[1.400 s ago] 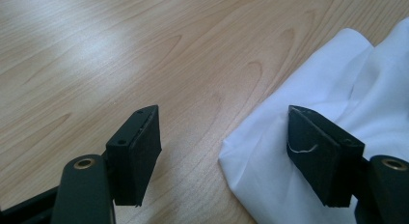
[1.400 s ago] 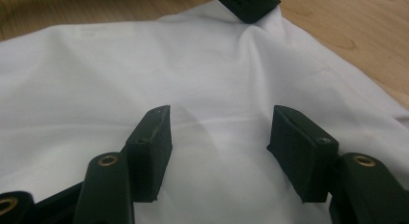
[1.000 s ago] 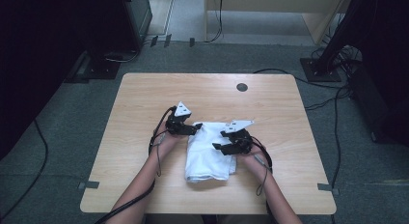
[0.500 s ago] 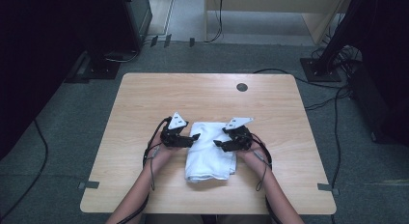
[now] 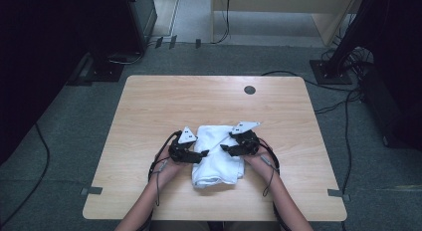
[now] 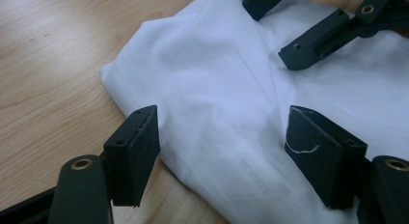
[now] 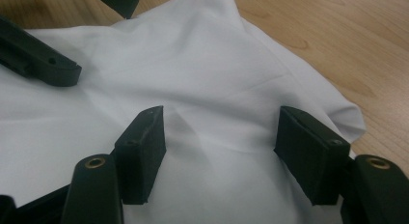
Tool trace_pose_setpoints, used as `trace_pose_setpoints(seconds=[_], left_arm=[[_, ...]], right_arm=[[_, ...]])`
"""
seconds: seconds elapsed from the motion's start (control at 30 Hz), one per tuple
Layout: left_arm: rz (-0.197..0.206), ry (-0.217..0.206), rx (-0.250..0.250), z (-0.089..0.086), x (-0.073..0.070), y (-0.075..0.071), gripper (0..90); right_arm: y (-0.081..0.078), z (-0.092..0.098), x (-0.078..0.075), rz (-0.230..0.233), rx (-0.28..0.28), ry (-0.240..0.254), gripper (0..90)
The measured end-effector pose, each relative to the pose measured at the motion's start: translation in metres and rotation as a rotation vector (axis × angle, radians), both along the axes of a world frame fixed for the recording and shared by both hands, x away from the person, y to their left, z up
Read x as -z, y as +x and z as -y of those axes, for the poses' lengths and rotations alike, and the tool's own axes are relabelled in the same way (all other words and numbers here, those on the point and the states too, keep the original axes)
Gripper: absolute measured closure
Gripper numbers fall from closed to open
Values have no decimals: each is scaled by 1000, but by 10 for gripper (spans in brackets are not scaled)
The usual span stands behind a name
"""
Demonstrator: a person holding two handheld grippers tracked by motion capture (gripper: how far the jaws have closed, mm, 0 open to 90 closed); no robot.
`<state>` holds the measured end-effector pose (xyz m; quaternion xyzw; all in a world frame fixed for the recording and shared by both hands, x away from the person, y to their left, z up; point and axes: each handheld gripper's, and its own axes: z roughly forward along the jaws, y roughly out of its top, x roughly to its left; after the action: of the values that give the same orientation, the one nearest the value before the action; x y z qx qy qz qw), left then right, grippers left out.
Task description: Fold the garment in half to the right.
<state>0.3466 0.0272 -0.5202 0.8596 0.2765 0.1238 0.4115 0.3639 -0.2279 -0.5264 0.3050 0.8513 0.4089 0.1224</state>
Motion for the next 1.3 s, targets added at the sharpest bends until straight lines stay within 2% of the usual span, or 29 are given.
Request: trace_pose_setpoints(seconds=[0.13, 0.27, 0.33, 0.43, 0.5, 0.57, 0.77, 0.8, 0.83, 0.87, 0.9, 0.97, 1.0, 1.1, 1.13, 1.2, 1.3], left_arm=[[26, 26, 12, 1, 2, 0, 284], [13, 19, 3, 0, 1, 1, 283], [8, -2, -11, 0, -4, 0, 283], [12, -53, -26, -2, -14, -4, 262], [-2, -88, -31, -2, -21, -8, 262], [-7, -101, -30, -2, -23, -12, 262], [-10, -87, -19, 3, -18, -22, 261], [-3, -67, -10, 5, -15, -24, 262], [-3, -67, -10, 5, -15, -24, 261], [6, -48, -4, 6, -14, -25, 261], [13, -31, 3, 8, -11, -25, 261], [16, -26, 5, 9, -10, -26, 261], [22, -10, 12, 11, -8, -27, 261], [37, 3, 20, 12, -6, -28, 261], [46, 23, 25, 13, -4, -29, 261], [44, 26, 26, 13, -3, -29, 261], [16, -10, 11, 11, 0, -28, 262]], right_arm=[[1, 0, 1, 4, 19, 4, 376], [1, -3, -1, 6, 37, -13, 360], [1, -3, -2, 1, 41, -10, 358], [0, -1, -8, 1, 42, 25, 358], [-3, -1, -14, 7, 41, 41, 351], [-7, -5, -18, 12, 32, 38, 340], [-21, -11, -20, 18, -5, 39, 324], [-26, -12, -18, 10, -28, 30, 313], [-26, -12, -18, 10, -28, 30, 313], [-28, -12, -17, 8, -37, 28, 310], [-31, -12, -13, -4, -49, 7, 308], [-32, -12, -11, -3, -52, 0, 307], [-32, -11, -7, -3, -54, -7, 306], [-32, -9, -6, -3, -53, 0, 307], [-32, -10, -4, 6, -53, -19, 308], [-32, -10, -4, 11, -53, -27, 309], [-33, -10, -1, 17, -48, -25, 308]])
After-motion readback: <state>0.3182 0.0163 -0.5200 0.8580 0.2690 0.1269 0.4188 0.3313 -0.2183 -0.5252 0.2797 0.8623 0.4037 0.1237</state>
